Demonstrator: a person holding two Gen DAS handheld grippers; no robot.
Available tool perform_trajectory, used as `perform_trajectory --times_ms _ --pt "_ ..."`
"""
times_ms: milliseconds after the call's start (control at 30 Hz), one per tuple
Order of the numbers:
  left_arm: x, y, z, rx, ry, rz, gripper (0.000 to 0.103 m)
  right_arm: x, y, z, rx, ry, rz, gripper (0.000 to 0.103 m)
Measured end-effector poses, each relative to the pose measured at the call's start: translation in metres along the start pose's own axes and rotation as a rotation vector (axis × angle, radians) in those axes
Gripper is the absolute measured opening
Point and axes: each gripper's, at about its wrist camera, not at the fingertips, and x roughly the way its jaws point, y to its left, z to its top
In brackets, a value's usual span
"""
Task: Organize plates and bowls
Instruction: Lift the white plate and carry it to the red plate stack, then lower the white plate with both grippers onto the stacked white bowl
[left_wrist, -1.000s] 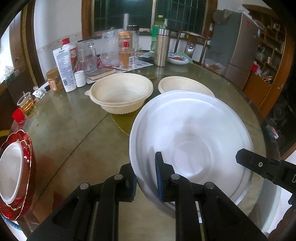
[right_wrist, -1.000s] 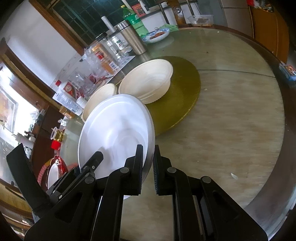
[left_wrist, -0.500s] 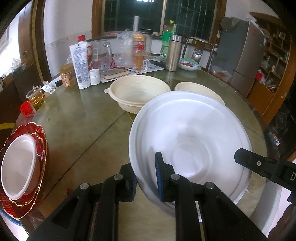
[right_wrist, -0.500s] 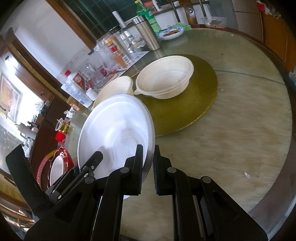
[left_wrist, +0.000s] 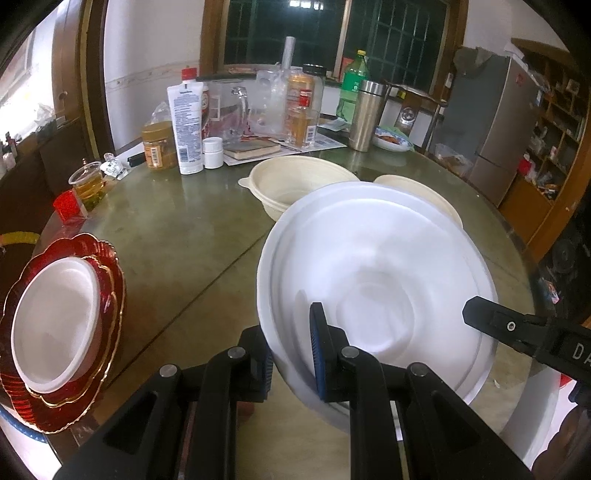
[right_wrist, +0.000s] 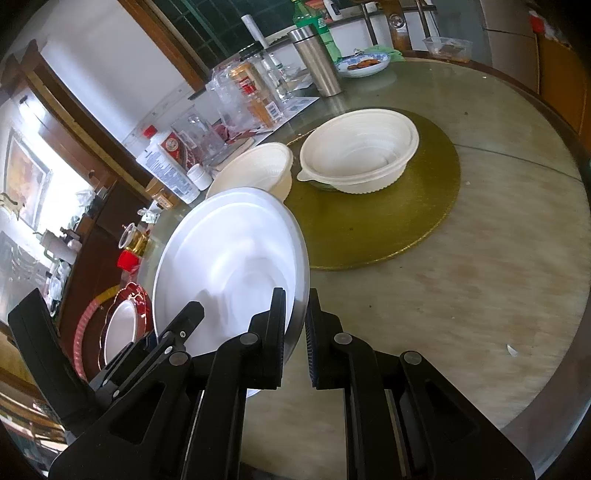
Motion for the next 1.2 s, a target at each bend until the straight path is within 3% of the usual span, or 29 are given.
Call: perform_trajectory --times_ms 633,1200 --pt "-0.017 0.024 -0.002 -0.051 -0.032 0.028 0.016 0.007 0.027 -0.001 -0.056 0.014 0.037 0.01" --pt "-0.04 0.081 -0.001 -0.154 -0.085 0.119 0.016 0.032 0.095 -0.001 -0.167 0.045 0.122 0.01"
